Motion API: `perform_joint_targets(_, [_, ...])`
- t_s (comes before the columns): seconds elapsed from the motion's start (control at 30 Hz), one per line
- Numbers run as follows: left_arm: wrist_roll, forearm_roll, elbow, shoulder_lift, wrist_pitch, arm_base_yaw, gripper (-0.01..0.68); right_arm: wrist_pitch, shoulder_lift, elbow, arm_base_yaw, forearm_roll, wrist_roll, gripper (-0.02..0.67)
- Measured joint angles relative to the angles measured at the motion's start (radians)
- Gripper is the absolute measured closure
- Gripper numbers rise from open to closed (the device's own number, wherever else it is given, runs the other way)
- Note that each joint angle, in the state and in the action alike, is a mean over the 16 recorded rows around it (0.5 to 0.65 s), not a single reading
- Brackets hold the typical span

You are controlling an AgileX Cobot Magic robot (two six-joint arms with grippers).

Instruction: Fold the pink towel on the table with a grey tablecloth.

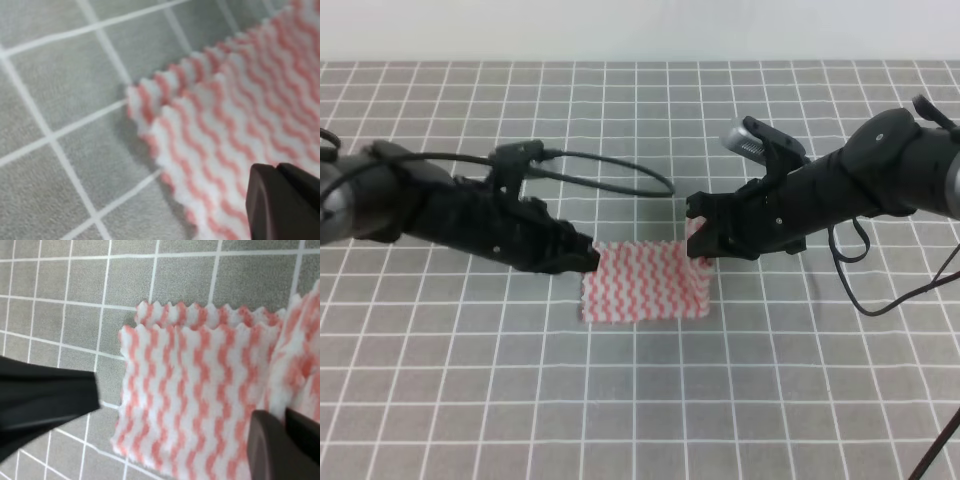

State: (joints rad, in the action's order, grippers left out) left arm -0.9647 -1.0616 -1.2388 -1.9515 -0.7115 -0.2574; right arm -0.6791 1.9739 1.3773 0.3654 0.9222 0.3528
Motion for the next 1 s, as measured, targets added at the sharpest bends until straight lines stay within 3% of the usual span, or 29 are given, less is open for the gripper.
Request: perform_joint_targets(1.0, [-0.077, -0.099, -0.001, -0.088, -0.019, 0.021, 0.676, -0.030, 0.087, 0.150, 0.113, 0.032, -0.010, 0.662])
